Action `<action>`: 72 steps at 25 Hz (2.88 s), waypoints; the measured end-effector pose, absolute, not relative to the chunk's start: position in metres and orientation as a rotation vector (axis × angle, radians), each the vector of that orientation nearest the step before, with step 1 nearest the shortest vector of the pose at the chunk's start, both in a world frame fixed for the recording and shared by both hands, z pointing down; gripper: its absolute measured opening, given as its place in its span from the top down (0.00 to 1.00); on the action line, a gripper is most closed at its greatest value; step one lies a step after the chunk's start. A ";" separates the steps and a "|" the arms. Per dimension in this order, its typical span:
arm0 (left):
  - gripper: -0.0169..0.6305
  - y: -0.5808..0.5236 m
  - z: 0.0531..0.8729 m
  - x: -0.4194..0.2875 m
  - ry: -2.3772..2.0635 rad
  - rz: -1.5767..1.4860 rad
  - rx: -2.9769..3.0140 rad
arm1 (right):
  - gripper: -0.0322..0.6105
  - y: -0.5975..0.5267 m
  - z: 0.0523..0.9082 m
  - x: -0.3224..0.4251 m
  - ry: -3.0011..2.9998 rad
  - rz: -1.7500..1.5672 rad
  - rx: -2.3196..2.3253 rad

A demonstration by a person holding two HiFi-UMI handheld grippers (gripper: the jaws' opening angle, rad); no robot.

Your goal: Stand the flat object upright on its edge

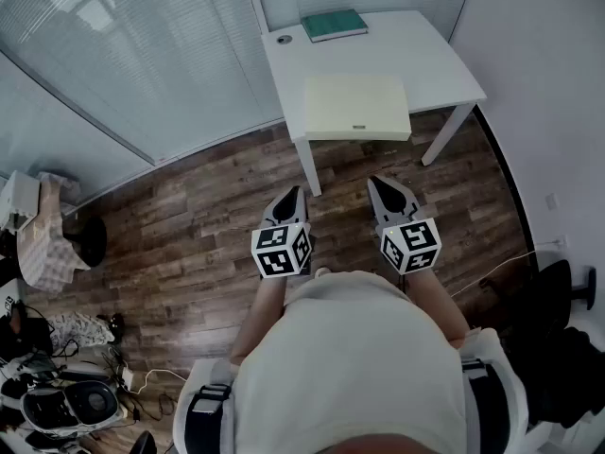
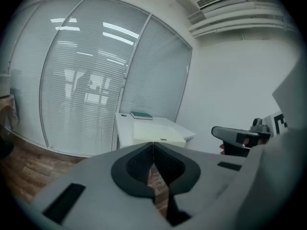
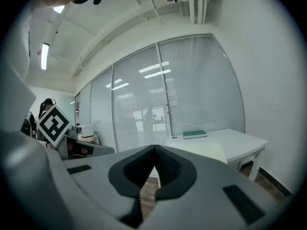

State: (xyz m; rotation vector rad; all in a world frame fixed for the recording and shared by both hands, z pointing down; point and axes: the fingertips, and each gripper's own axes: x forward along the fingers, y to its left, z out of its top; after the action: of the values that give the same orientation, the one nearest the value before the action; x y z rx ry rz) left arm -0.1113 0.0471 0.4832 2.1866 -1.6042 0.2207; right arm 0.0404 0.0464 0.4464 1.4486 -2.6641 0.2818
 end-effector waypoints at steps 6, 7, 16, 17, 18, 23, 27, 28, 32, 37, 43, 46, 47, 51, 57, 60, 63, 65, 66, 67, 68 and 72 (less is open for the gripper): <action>0.94 0.051 0.485 -0.120 -1.594 0.208 2.171 | 0.92 0.051 0.445 0.031 -2.666 0.279 1.448; 0.94 0.051 0.487 -0.121 -1.593 0.212 2.172 | 0.92 0.051 0.447 0.030 -2.665 0.286 1.451; 0.94 0.047 0.489 -0.140 -1.577 0.211 2.182 | 0.92 0.049 0.451 0.013 -2.657 0.313 1.474; 0.94 0.045 0.491 -0.141 -1.576 0.209 2.183 | 0.92 0.049 0.451 0.012 -2.668 0.327 1.477; 0.94 0.044 0.492 -0.142 -1.574 0.207 2.184 | 0.92 0.048 0.451 0.011 -2.678 0.347 1.481; 0.94 0.041 0.496 -0.144 -1.552 0.204 2.192 | 0.92 0.046 0.455 0.010 -2.664 0.395 1.515; 0.94 0.036 0.499 -0.147 -1.533 0.201 2.193 | 0.92 0.040 0.458 0.009 -2.648 0.410 1.541; 0.94 0.036 0.500 -0.148 -1.529 0.202 2.193 | 0.92 0.039 0.459 0.008 -2.647 0.415 1.543; 0.94 0.037 0.500 -0.150 -1.522 0.210 2.199 | 0.92 0.038 0.460 0.003 -2.651 0.441 1.521; 0.94 0.038 0.498 -0.157 -1.528 0.188 2.190 | 0.92 0.037 0.456 0.000 -2.668 0.473 1.532; 0.94 0.035 0.503 -0.166 -1.537 0.188 2.162 | 0.92 0.032 0.455 0.000 -2.665 0.516 1.573; 0.94 0.031 0.505 -0.168 -1.547 0.188 2.153 | 0.92 0.027 0.458 0.003 -2.668 0.559 1.597; 0.94 0.029 0.505 -0.168 -1.550 0.188 2.151 | 0.92 0.024 0.459 0.004 -2.670 0.570 1.602; 0.94 0.017 0.505 -0.168 -1.566 0.202 2.142 | 0.92 0.007 0.460 0.007 -2.674 0.581 1.606; 0.94 -0.010 0.505 -0.168 -1.589 0.193 2.115 | 0.92 -0.026 0.459 0.009 -2.679 0.583 1.591; 0.94 -0.025 0.506 -0.165 -1.592 0.205 2.120 | 0.92 -0.042 0.460 0.015 -2.683 0.601 1.608; 0.94 -0.038 0.508 -0.158 -1.588 0.222 2.124 | 0.92 -0.057 0.464 0.023 -2.678 0.612 1.618; 0.94 -0.046 0.509 -0.154 -1.583 0.230 2.125 | 0.92 -0.067 0.469 0.028 -2.669 0.627 1.624; 0.94 -0.050 0.510 -0.153 -1.582 0.232 2.127 | 0.92 -0.072 0.472 0.030 -2.666 0.641 1.629; 0.94 -0.054 0.510 -0.151 -1.582 0.233 2.129 | 0.92 -0.077 0.475 0.033 -2.663 0.657 1.637; 0.94 -0.058 0.510 -0.150 -1.582 0.235 2.131 | 0.92 -0.081 0.478 0.035 -2.659 0.673 1.645; 0.94 -0.072 0.511 -0.148 -1.579 0.238 2.131 | 0.92 -0.099 0.487 0.040 -2.645 0.718 1.672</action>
State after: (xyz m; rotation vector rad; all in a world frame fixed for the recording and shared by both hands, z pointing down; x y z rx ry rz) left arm -0.1479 -0.0719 0.5115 2.1313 -1.5793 0.2383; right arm 0.0399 -0.0991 0.4873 1.6724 -2.6450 0.7181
